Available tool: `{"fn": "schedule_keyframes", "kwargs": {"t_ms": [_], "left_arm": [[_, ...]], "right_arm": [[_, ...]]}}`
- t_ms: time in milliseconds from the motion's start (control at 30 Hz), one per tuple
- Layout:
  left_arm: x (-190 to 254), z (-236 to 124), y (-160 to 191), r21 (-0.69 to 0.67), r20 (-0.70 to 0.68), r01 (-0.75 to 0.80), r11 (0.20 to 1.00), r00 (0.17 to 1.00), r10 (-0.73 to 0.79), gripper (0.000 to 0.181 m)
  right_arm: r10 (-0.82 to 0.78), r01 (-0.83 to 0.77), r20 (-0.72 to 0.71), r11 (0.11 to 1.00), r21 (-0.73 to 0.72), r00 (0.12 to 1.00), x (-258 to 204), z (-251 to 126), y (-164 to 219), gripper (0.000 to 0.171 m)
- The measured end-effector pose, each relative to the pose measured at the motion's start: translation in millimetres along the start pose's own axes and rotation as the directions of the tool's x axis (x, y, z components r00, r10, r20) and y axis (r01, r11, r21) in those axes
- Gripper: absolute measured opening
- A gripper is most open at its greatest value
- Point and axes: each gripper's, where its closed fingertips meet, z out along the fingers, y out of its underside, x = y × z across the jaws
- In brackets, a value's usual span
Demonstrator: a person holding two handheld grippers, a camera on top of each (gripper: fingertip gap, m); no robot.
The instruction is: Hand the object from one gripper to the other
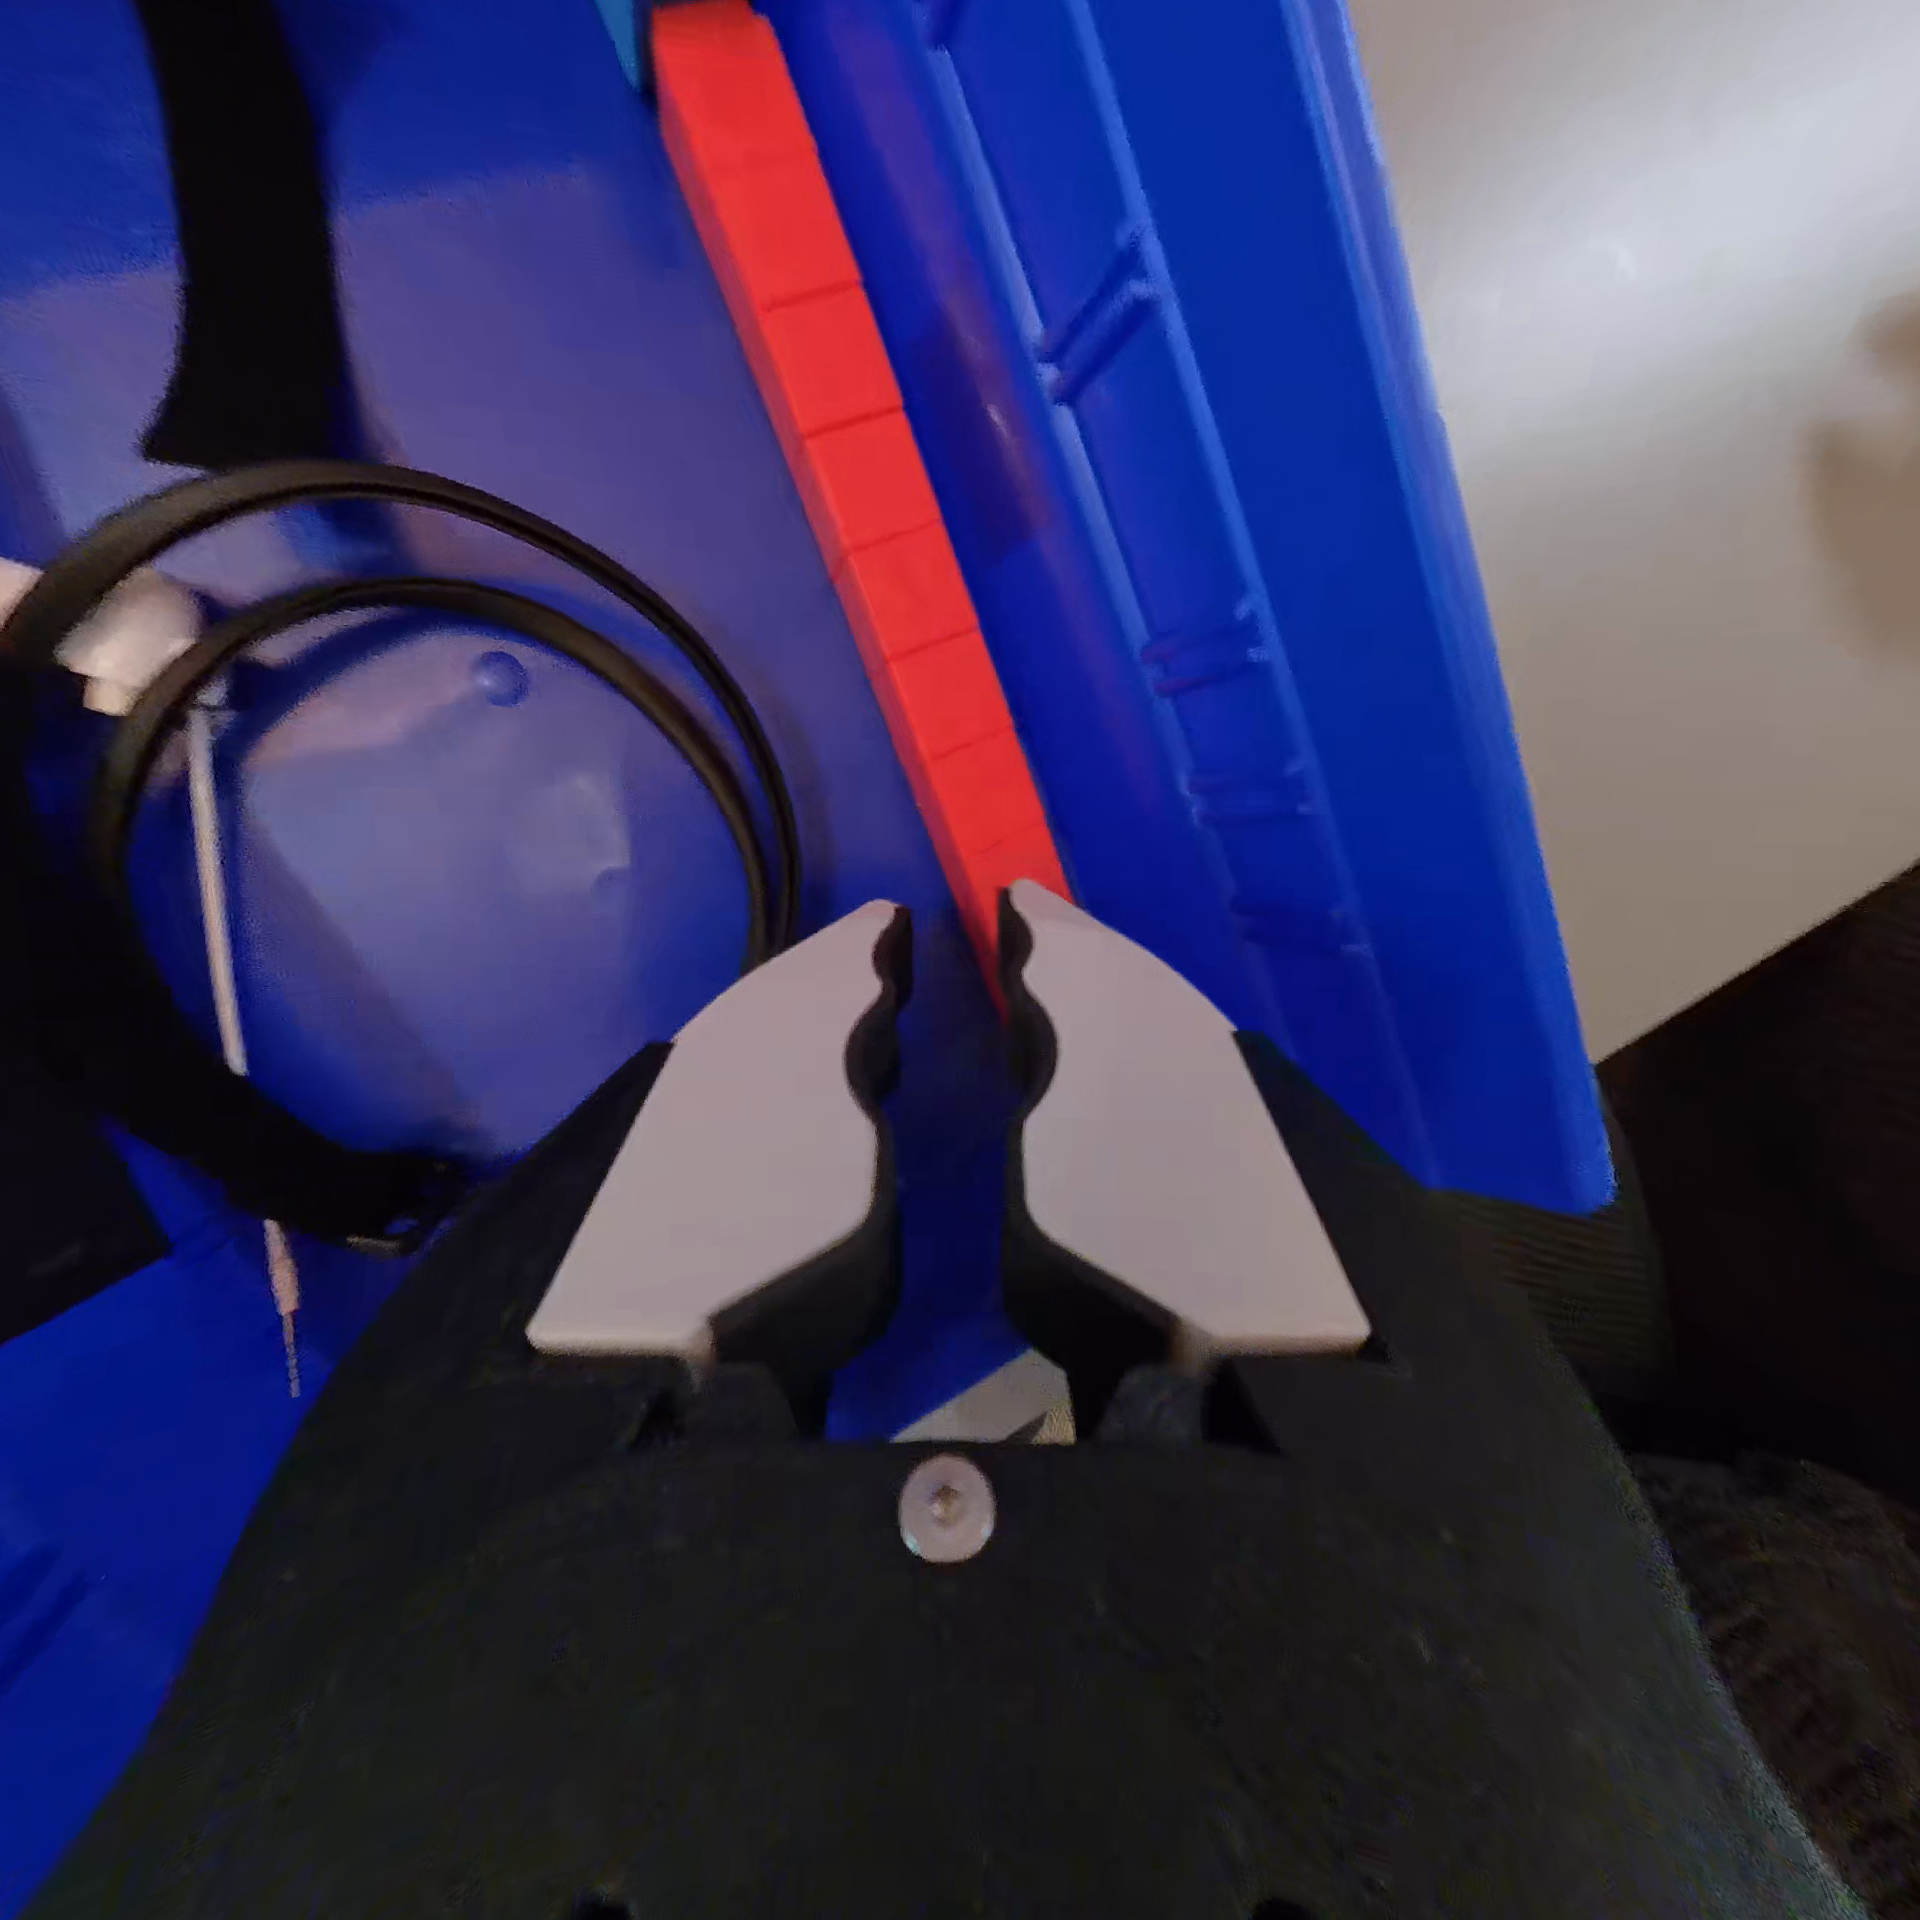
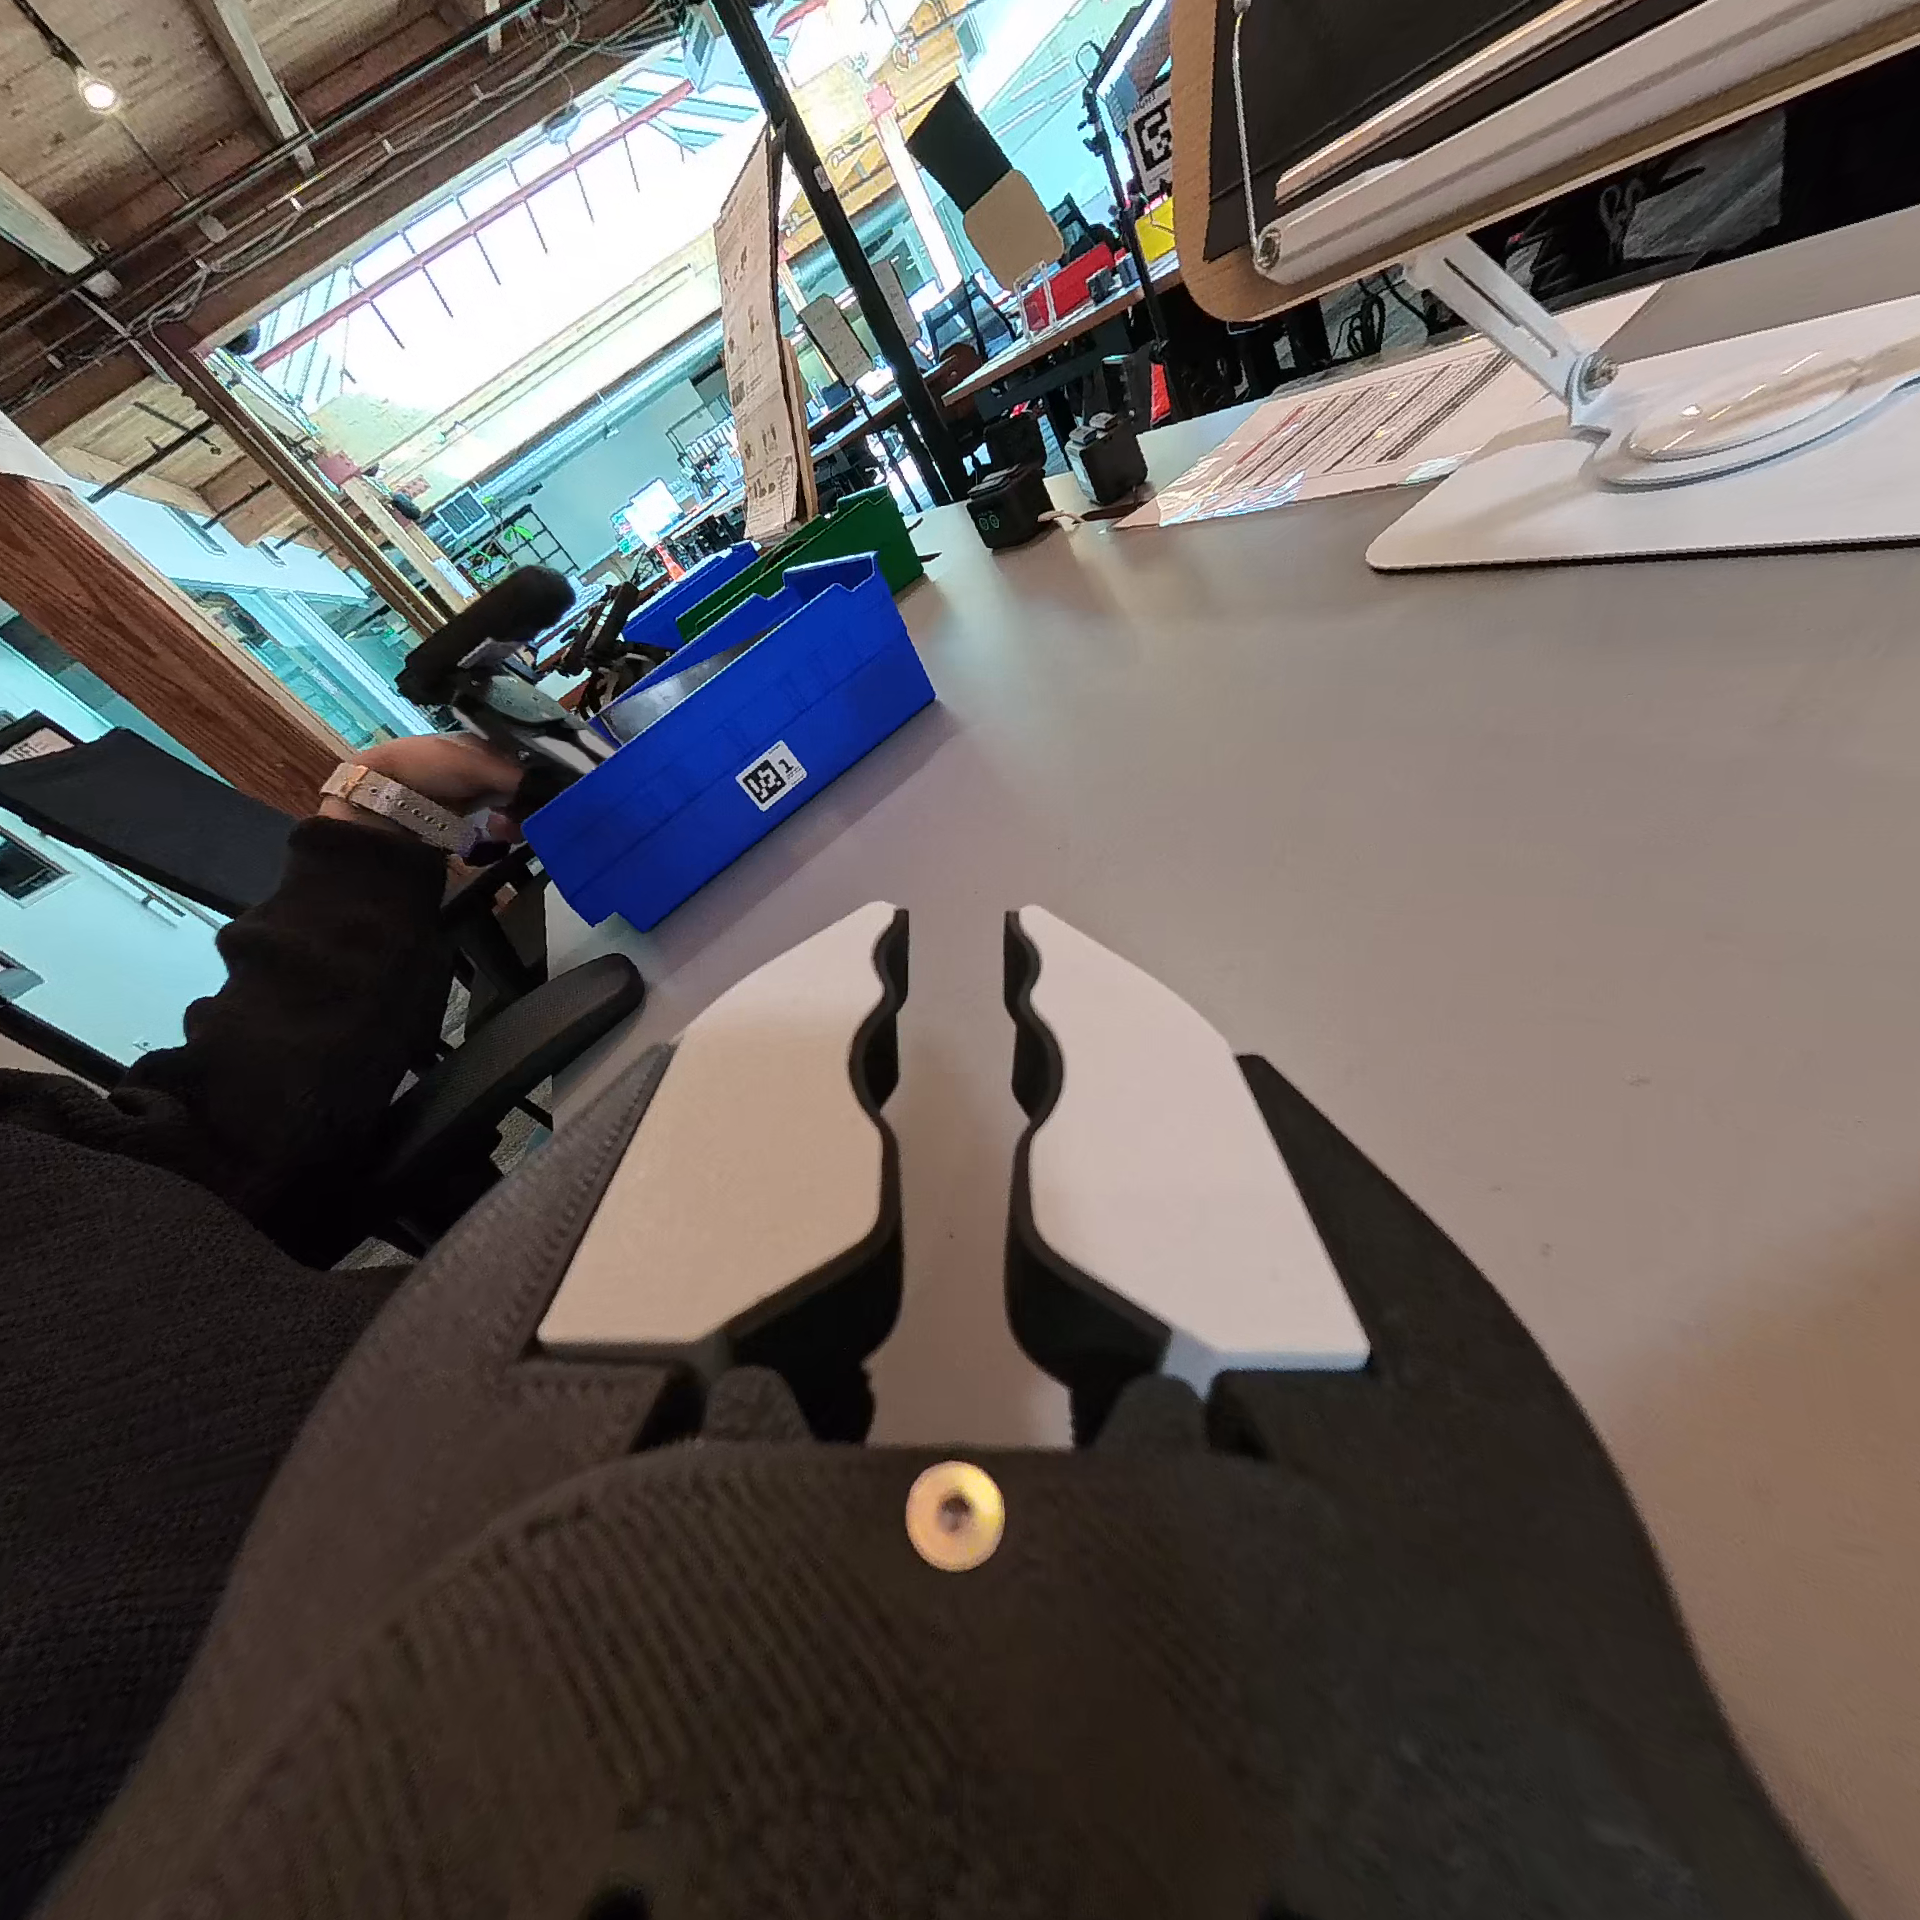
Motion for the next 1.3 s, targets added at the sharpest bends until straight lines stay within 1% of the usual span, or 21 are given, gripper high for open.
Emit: {"fn": "schedule_keyframes", "kwargs": {"t_ms": [33, 100, 167, 233, 267, 333, 433, 533, 667, 733, 833, 1000, 1067, 1233, 1300], "left_arm": [[2.8, 1.7, 2.9, -0.016, -0.012, -0.007, 1.000, 1.000, 0.007, 0.025], [3.7, 8.4, 8.2, -0.064, -0.007, -0.017, 0.998, 1.000, 0.016, 0.035], [3.8, 17.3, 11.6, -0.114, -0.007, -0.016, 0.993, 1.000, 0.015, 0.037], [7.0, 23.5, 11.7, -0.141, -0.026, -0.008, 0.990, 1.000, 0.004, 0.043], [7.9, 25.0, 11.2, -0.149, -0.026, -0.014, 0.989, 1.000, 0.010, 0.043], [9.9, 25.5, 10.2, -0.156, -0.025, -0.032, 0.987, 0.999, 0.029, 0.037], [-1.4, 21.4, 11.3, -0.157, 0.044, -0.013, 0.988, 0.999, 0.021, 0.028], [-20.8, 12.8, 12.7, -0.117, 0.122, 0.040, 0.992, 0.992, -0.025, 0.026], [-24.7, 4.4, 9.0, -0.031, 0.099, 0.048, 0.998, 0.994, -0.045, 0.021], [-24.0, 1.5, 7.0, -0.014, 0.097, 0.039, 0.999, 0.995, -0.037, 0.023], [-20.3, 4.3, 6.2, -0.031, 0.096, 0.005, 0.999, 0.995, -0.002, 0.027], [-19.4, 17.1, 10.6, -0.124, 0.125, -0.038, 0.992, 0.991, 0.054, 0.033], [-19.3, 18.5, 6.3, -0.123, 0.141, -0.058, 0.991, 0.987, 0.075, 0.036], [-23.7, 23.5, 2.5, -0.152, 0.190, -0.086, 0.985, 0.975, 0.114, 0.025], [-23.9, 23.5, 2.2, -0.155, 0.193, -0.088, 0.984, 0.974, 0.118, 0.024]], "right_arm": [[0.001, -0.001, 0.000, 1.000, -0.001, 1.000, 0.2, 0.1, 0.2, 0.017], [0.002, -0.002, -0.001, 1.000, -0.002, 1.000, 0.3, 0.3, 0.3, 0.018], [0.002, -0.002, -0.001, 1.000, -0.001, 1.000, 0.2, 0.0, 0.3, 0.017], [0.001, -0.001, -0.002, 1.000, 0.000, 1.000, 0.2, -0.1, 0.2, 0.017], [0.002, -0.002, -0.002, 1.000, 0.000, 1.000, 0.4, -0.2, 0.2, 0.017], [0.006, -0.006, -0.001, 1.000, -0.002, 1.000, 0.7, 0.0, 0.4, 0.017], [0.008, -0.008, 0.000, 1.000, -0.001, 1.000, 0.6, -0.3, 0.3, 0.017], [0.010, -0.010, 0.000, 1.000, 0.000, 1.000, 0.7, -0.5, 0.1, 0.017], [0.013, -0.013, -0.001, 1.000, 0.001, 1.000, 1.0, -0.1, 0.0, 0.017], [0.014, -0.014, -0.001, 1.000, -0.001, 1.000, 1.1, 0.2, 0.4, 0.017], [0.015, -0.015, -0.001, 1.000, -0.001, 1.000, 1.2, 0.3, 0.5, 0.017], [0.017, -0.017, 0.000, 1.000, 0.000, 1.000, 1.2, -0.3, 0.3, 0.017], [0.019, -0.019, 0.001, 1.000, 0.001, 1.000, 1.3, -0.4, 0.4, 0.017], [0.026, -0.026, 0.003, 1.000, 0.002, 1.000, 1.4, -0.6, 0.3, 0.017], [0.028, -0.028, 0.004, 1.000, 0.003, 1.000, 1.3, -0.6, 0.3, 0.017]]}}
